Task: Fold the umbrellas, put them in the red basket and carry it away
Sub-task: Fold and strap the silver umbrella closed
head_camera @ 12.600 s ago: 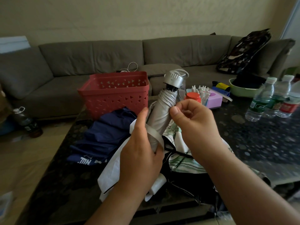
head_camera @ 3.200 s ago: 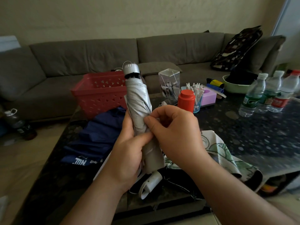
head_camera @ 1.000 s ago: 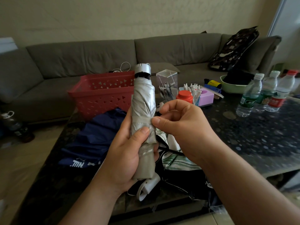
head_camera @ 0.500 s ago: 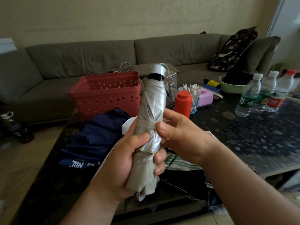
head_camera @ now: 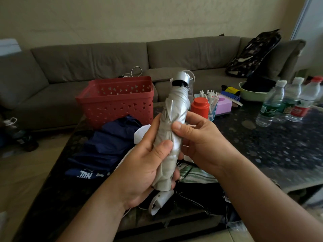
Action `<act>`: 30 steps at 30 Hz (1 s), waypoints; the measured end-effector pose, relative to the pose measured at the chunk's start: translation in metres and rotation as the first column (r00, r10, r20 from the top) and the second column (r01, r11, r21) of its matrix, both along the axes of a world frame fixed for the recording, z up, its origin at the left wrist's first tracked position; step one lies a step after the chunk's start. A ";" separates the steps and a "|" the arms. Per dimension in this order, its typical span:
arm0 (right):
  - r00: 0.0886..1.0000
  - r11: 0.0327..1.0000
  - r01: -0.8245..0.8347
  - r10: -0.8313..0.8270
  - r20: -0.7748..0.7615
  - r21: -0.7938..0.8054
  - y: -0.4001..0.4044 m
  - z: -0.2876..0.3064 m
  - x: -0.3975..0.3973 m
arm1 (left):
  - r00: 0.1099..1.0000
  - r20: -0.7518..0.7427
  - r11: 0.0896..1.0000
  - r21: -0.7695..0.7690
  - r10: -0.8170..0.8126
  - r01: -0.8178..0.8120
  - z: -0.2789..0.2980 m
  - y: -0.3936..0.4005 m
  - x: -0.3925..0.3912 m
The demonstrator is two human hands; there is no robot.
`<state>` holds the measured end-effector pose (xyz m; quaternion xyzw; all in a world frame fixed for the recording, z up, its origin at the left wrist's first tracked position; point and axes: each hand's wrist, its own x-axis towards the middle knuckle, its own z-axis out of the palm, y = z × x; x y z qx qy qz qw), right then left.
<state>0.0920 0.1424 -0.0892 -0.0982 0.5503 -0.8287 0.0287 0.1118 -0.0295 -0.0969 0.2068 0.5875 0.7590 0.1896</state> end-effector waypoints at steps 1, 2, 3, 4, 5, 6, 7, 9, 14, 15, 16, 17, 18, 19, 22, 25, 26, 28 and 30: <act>1.000 1.000 -0.012 0.013 0.015 -0.010 -0.001 -0.001 0.000 | 1.000 0.013 1.000 0.024 -0.014 0.014 -0.002 -0.001 0.000; 1.000 1.000 -0.015 0.016 0.026 -0.011 -0.002 -0.003 -0.001 | 1.000 0.015 0.999 0.040 -0.025 0.024 -0.004 -0.002 0.000; 0.999 1.000 -0.011 0.012 0.035 -0.007 -0.002 -0.003 -0.001 | 1.000 0.000 0.999 0.037 -0.027 0.027 -0.005 -0.003 0.000; 0.999 1.000 -0.006 0.006 0.035 0.005 -0.001 -0.003 -0.001 | 0.999 -0.032 1.000 0.018 -0.015 0.016 -0.007 -0.004 0.000; 1.000 1.000 -0.010 0.010 0.029 0.023 -0.001 -0.001 0.001 | 0.998 -0.070 1.000 -0.010 0.008 -0.008 -0.008 -0.004 0.000; 1.000 0.999 -0.015 0.015 0.015 0.045 -0.001 0.001 0.002 | 0.994 -0.107 0.998 -0.040 0.037 -0.042 -0.009 -0.004 0.000; 1.000 0.998 0.000 0.000 0.004 0.064 -0.001 0.004 0.002 | 0.986 -0.148 0.995 -0.059 0.075 -0.085 -0.010 -0.002 -0.001; 0.980 0.973 0.195 -0.188 -0.063 0.122 -0.001 0.009 0.003 | 0.948 -0.267 0.971 -0.108 0.176 -0.211 -0.011 0.002 -0.003; 0.662 0.575 0.728 -0.449 -0.600 0.373 0.001 0.019 0.004 | 0.822 -0.504 0.889 -0.204 0.264 -0.411 -0.014 0.006 -0.004; 0.637 0.535 0.751 -0.437 -0.635 0.386 0.000 0.021 0.004 | 0.797 -0.532 0.856 -0.234 0.284 -0.461 -0.016 0.006 -0.004; 0.625 0.506 0.764 -0.428 -0.653 0.400 0.000 0.022 0.004 | 0.768 -0.567 0.820 -0.258 0.299 -0.511 -0.019 0.006 -0.003; 0.621 0.476 0.771 -0.415 -0.665 0.423 0.000 0.024 0.003 | 0.741 -0.597 0.793 -0.269 0.308 -0.546 -0.021 0.008 -0.002; 0.627 0.449 0.770 -0.403 -0.667 0.453 0.000 0.023 0.002 | 0.727 -0.611 0.777 -0.276 0.312 -0.565 -0.023 0.010 -0.001; 0.640 0.438 0.762 -0.400 -0.656 0.477 0.000 0.023 0.000 | 0.721 -0.619 0.770 -0.282 0.310 -0.573 -0.025 0.012 0.000; 0.671 0.451 0.738 -0.411 -0.617 0.502 0.001 0.024 -0.002 | 0.698 -0.655 0.756 -0.291 0.290 -0.587 -0.031 0.016 0.001; 0.691 0.456 0.720 -0.411 -0.594 0.522 0.001 0.027 -0.003 | 0.713 -0.636 0.787 -0.262 0.294 -0.559 -0.036 0.019 0.001; 0.697 0.467 0.715 -0.412 -0.587 0.521 0.001 0.028 -0.004 | 0.735 -0.614 0.806 -0.259 0.288 -0.532 -0.036 0.020 0.002; 0.706 0.492 0.704 -0.412 -0.576 0.512 0.003 0.031 -0.005 | 0.783 -0.556 0.847 -0.243 0.278 -0.473 -0.036 0.021 0.002; 0.703 0.513 0.704 -0.412 -0.579 0.490 0.006 0.034 -0.006 | 0.810 -0.520 0.882 -0.201 0.272 -0.425 -0.030 0.022 0.003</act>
